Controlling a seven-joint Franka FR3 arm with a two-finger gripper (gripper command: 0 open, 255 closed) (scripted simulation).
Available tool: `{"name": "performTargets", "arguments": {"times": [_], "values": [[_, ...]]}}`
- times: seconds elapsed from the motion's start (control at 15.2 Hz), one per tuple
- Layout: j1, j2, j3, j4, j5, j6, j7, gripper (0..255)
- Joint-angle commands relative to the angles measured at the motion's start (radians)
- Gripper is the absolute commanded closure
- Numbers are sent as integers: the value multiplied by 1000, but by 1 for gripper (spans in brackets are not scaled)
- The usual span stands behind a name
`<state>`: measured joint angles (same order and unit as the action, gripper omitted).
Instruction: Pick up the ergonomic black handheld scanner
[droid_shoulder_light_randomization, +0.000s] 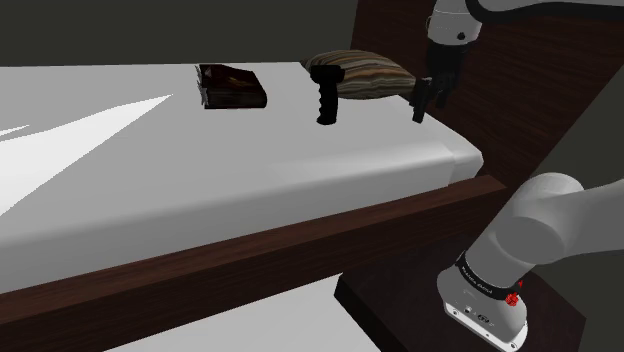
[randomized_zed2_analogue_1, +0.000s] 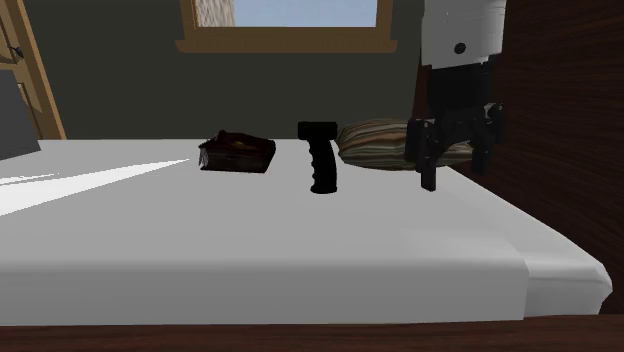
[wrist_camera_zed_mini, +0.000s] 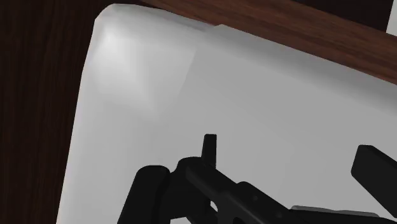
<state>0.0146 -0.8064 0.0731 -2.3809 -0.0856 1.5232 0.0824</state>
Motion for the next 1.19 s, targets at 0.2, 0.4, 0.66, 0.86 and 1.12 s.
{"name": "performTargets", "arguments": {"times": [0.2, 0.4, 0.66, 0.86, 1.12], "values": [[35, 111, -28, 92, -8, 35, -112, 0], [71, 218, -51, 192, -6, 57, -224, 0], [117, 356, -71, 339, 9, 68, -372, 0], [149, 457, -80, 457, 28, 61, -482, 0], [187, 590, -81, 629, 58, 33, -624, 0]]}}
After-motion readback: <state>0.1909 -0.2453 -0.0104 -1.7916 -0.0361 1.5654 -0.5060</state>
